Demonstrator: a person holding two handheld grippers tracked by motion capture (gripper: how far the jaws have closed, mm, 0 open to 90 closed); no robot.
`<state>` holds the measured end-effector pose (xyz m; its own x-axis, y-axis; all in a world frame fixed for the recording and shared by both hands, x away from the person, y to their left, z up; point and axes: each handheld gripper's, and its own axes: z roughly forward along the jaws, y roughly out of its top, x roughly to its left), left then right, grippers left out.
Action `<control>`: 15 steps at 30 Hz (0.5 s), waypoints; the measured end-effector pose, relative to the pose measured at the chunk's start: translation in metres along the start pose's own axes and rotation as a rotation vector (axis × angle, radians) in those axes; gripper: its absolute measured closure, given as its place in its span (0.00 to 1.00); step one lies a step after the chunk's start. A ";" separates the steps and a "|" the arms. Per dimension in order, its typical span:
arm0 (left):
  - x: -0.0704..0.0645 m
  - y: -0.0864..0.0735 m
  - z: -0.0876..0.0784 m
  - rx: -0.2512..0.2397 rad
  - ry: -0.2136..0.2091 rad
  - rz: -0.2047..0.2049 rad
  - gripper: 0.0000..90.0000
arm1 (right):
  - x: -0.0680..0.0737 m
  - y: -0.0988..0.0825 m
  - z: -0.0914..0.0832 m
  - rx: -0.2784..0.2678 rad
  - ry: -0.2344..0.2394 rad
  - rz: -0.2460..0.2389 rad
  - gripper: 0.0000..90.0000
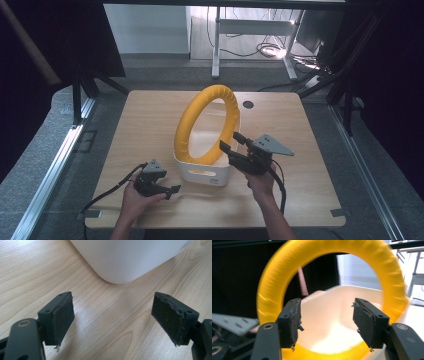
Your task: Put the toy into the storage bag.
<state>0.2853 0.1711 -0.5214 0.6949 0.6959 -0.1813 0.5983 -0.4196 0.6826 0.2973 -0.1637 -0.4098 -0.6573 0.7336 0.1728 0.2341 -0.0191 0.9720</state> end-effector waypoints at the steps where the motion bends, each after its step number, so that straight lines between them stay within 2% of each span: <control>1: 0.000 0.000 0.000 0.000 0.000 0.000 0.21 | 0.000 0.000 0.000 0.000 0.000 0.000 0.46; 2: 0.000 0.000 0.000 0.002 0.003 -0.001 0.21 | -0.011 -0.004 -0.009 0.009 -0.011 -0.009 0.47; 5: 0.002 -0.001 -0.001 -0.009 -0.002 -0.014 0.21 | -0.022 -0.009 -0.016 0.024 -0.023 -0.015 0.48; 6: 0.003 -0.002 -0.002 -0.005 0.007 -0.013 0.21 | -0.034 -0.016 -0.023 0.041 -0.032 -0.021 0.49; 11: 0.006 -0.003 -0.005 -0.020 0.013 -0.027 0.21 | -0.053 -0.030 -0.032 0.070 -0.055 -0.015 0.50; 15: 0.006 -0.003 -0.005 -0.019 0.012 -0.029 0.21 | -0.060 -0.036 -0.036 0.068 -0.073 0.003 0.50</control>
<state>0.2861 0.1796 -0.5213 0.6720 0.7150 -0.1926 0.6107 -0.3881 0.6902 0.3025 -0.2314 -0.4496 -0.6036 0.7809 0.1609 0.2851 0.0230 0.9582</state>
